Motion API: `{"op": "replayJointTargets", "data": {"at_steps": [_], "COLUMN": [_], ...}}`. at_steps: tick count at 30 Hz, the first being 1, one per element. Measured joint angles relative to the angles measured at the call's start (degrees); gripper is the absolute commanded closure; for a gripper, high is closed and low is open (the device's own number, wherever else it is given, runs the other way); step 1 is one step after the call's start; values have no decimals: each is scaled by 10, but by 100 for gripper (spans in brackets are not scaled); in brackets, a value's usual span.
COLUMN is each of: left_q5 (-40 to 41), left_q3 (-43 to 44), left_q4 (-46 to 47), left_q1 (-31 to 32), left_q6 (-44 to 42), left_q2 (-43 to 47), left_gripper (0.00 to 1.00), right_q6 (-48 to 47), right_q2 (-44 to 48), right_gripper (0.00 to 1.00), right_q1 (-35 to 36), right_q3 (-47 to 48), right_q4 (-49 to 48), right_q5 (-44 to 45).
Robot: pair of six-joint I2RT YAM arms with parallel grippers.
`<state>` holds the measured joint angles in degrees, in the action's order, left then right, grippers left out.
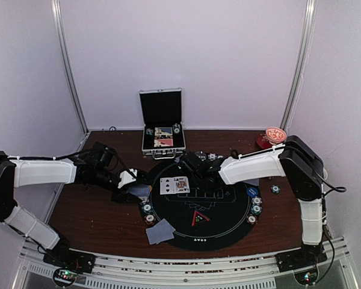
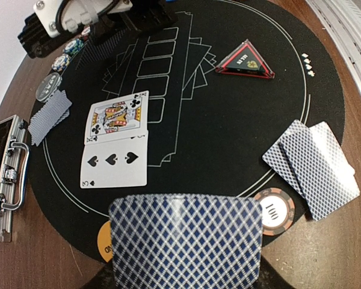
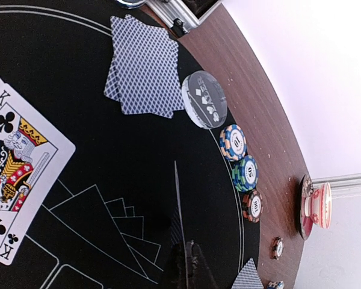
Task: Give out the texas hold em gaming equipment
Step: Flop the poker card in the community card area.
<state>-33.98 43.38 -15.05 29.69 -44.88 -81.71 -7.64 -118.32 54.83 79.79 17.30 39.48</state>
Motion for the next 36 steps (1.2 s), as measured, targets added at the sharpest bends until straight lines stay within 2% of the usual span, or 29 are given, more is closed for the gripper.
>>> {"op": "replayJointTargets", "data": {"at_steps": [11, 31, 33, 36], "left_q5": [1, 3, 3, 3], "left_q3": [0, 0, 0, 0], "left_q4": [0, 0, 0, 0], "left_q1": [0, 0, 0, 0], "left_q6": [0, 0, 0, 0], "left_q2": [0, 0, 0, 0], "left_gripper": [44, 44, 44, 44], "right_q6": [-72, -106, -106, -107], "right_q2": [-15, -19, -18, -18], "right_gripper": [100, 100, 94, 89], "right_q1": [17, 20, 20, 20], "right_q3": [-24, -108, -109, -108], "right_q4": [-103, -203, -206, -210], "right_q5": [-35, -115, -117, -123]}}
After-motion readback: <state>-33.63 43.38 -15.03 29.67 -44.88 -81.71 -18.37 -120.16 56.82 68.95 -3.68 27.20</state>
